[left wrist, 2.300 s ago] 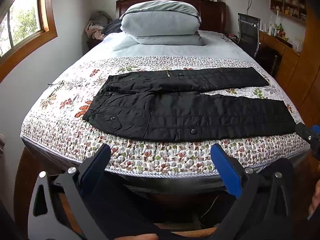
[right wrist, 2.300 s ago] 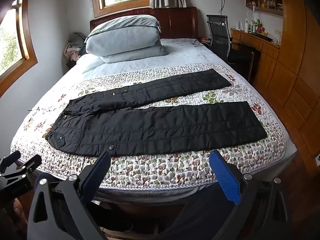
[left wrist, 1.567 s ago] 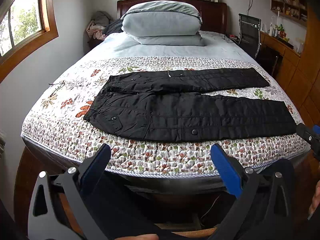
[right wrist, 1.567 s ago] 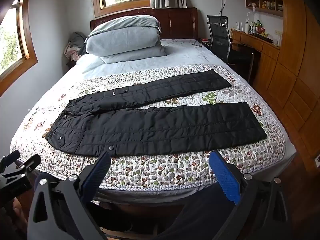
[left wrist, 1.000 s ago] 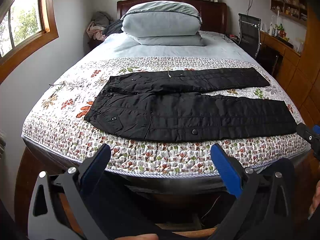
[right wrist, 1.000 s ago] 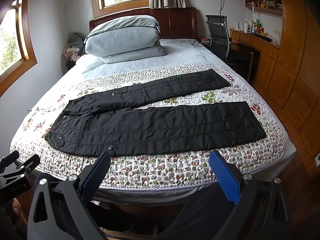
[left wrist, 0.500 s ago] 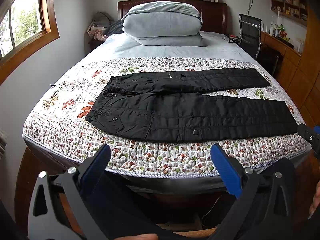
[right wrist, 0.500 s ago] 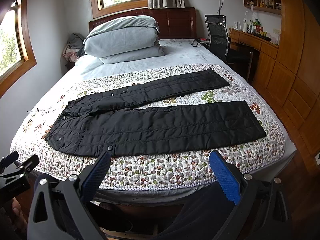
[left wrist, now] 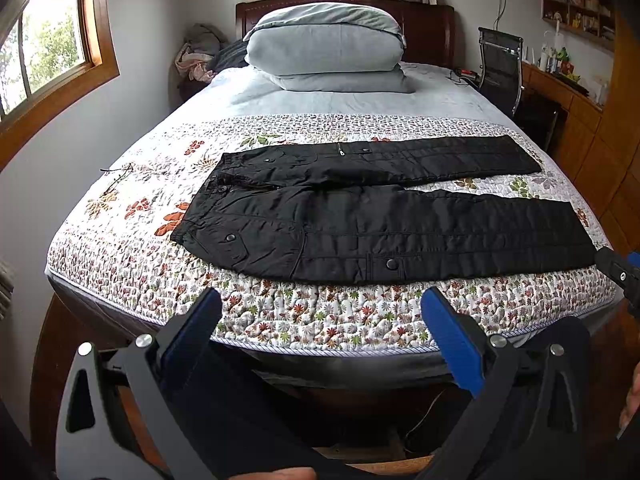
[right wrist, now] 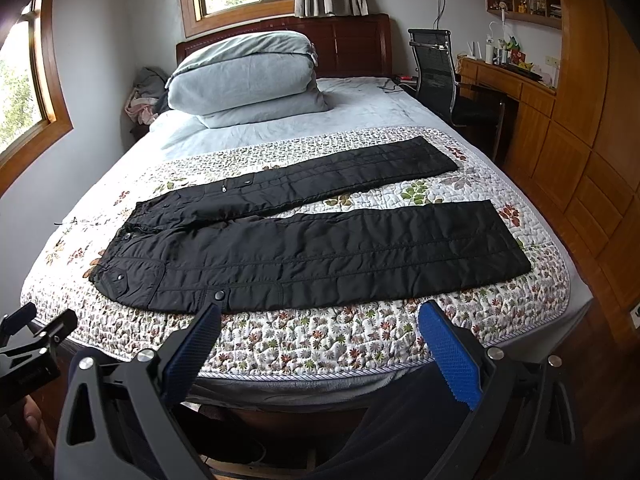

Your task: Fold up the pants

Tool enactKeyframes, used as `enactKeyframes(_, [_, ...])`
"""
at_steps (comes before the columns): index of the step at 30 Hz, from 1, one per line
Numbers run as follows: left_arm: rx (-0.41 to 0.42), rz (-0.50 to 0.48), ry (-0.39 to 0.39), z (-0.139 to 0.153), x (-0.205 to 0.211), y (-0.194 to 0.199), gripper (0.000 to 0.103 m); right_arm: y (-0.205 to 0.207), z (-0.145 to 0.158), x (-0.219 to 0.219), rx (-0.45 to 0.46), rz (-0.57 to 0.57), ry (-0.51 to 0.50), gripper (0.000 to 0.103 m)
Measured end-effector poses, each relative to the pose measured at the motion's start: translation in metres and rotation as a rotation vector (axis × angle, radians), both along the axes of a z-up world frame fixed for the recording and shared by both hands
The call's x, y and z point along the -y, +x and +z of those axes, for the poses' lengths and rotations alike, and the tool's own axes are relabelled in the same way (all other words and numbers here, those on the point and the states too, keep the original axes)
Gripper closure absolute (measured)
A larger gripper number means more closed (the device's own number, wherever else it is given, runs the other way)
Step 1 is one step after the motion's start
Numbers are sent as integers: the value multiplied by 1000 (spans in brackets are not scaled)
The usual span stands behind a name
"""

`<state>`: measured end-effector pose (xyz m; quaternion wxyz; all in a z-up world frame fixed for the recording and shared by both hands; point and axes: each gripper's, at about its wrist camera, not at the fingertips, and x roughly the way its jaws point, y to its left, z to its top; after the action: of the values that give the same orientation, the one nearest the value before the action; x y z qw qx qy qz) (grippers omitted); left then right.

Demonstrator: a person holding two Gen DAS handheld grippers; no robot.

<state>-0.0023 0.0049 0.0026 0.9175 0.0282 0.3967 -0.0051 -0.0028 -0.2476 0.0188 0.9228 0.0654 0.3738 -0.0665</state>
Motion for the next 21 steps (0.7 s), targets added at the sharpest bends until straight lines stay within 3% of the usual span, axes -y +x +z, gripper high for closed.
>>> enactKeyframes(21, [1, 0, 0, 0, 0, 0, 3, -1, -2, 1, 1, -3, 2, 3])
